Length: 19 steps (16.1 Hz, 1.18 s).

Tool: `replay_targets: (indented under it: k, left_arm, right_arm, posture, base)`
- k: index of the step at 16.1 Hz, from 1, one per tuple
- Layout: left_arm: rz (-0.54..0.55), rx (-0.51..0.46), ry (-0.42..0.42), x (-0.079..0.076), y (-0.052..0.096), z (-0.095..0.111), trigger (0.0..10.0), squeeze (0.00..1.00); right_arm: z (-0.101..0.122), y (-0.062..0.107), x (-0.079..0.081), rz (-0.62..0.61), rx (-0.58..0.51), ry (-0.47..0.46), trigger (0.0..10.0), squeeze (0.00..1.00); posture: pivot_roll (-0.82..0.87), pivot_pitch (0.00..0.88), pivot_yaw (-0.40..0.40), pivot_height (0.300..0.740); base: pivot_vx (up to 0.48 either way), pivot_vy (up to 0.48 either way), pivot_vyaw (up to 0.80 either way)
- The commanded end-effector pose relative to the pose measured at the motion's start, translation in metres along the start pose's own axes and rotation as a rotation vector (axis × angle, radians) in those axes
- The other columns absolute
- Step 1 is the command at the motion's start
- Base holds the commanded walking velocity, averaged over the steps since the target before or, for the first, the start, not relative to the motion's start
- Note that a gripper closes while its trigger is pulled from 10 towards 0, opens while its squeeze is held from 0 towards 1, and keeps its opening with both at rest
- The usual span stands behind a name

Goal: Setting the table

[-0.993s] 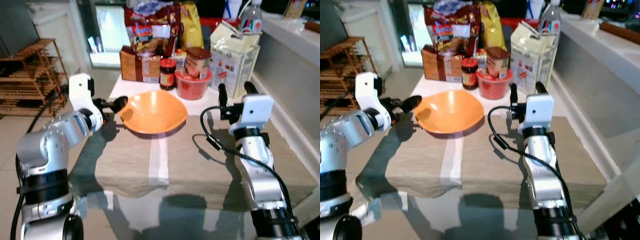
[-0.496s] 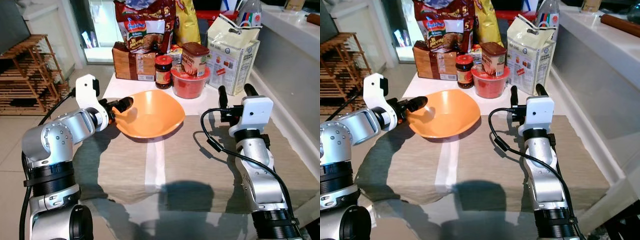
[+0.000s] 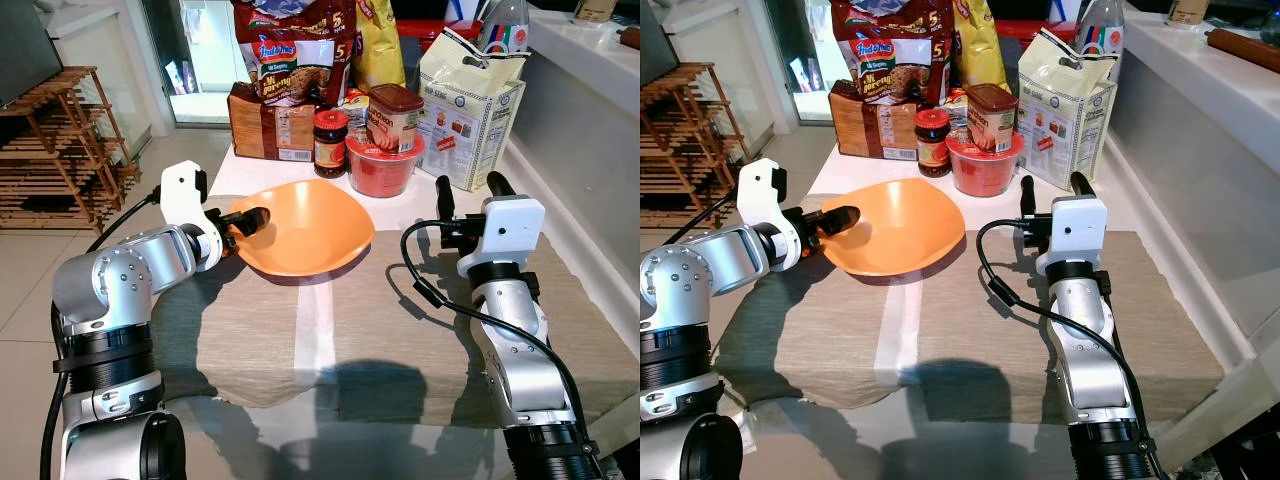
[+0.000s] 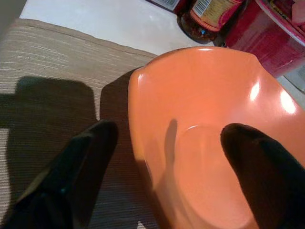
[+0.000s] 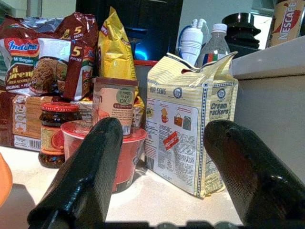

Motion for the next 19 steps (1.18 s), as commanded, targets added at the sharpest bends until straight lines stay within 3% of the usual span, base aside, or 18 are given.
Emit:
replay_targets:
  k: [1,12,16,18,19]
  left_arm:
    - [0.024,0.032,-0.005,0.006,-0.001,-0.007,0.0,0.0]
    - [0.017,0.093,-0.065,0.007,-0.002,-0.019,0.0,0.0]
    - [0.01,0.07,-0.195,0.006,-0.002,-0.023,0.0,0.0]
    - [0.022,-0.022,-0.279,0.008,-0.001,-0.014,0.0,0.0]
    - [0.023,-0.024,-0.283,0.009,-0.001,-0.014,0.0,0.0]
  right_arm:
    - [0.003,0.0,-0.001,0.002,-0.005,0.0,10.0,0.0]
    - [0.0,0.004,0.0,0.003,0.012,-0.005,10.0,0.0]
    - [-0.003,0.006,0.002,0.007,0.023,-0.007,10.0,0.0]
    - [-0.006,0.007,0.003,0.01,0.032,-0.01,10.0,0.0]
    - [-0.006,0.007,0.003,0.01,0.032,-0.01,10.0,0.0]
  posture:
    - [0.0,0.0,0.034,0.74]
    - [0.0,0.0,0.041,0.74]
    - [0.01,0.0,0.041,0.74]
    - [0.01,0.0,0.039,0.74]
    - [0.01,0.0,0.039,0.74]
  base:
    - [0.0,0.0,0.0]
    - [0.0,0.0,0.0]
    - [0.0,0.0,0.0]
    - [0.0,0.0,0.0]
    - [0.0,0.0,0.0]
Point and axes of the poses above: a point about 5 cm out from each wrist's last joint towards the gripper, its own y axis pointing back from the gripper into the wrist, its own z axis along the axis of the wrist's last joint, x = y × z, the point moved 5 cm from there along -y, pointing out of the wrist towards the gripper, and after that the axes turned 4 degrees about -y, right-handed, at the moved point
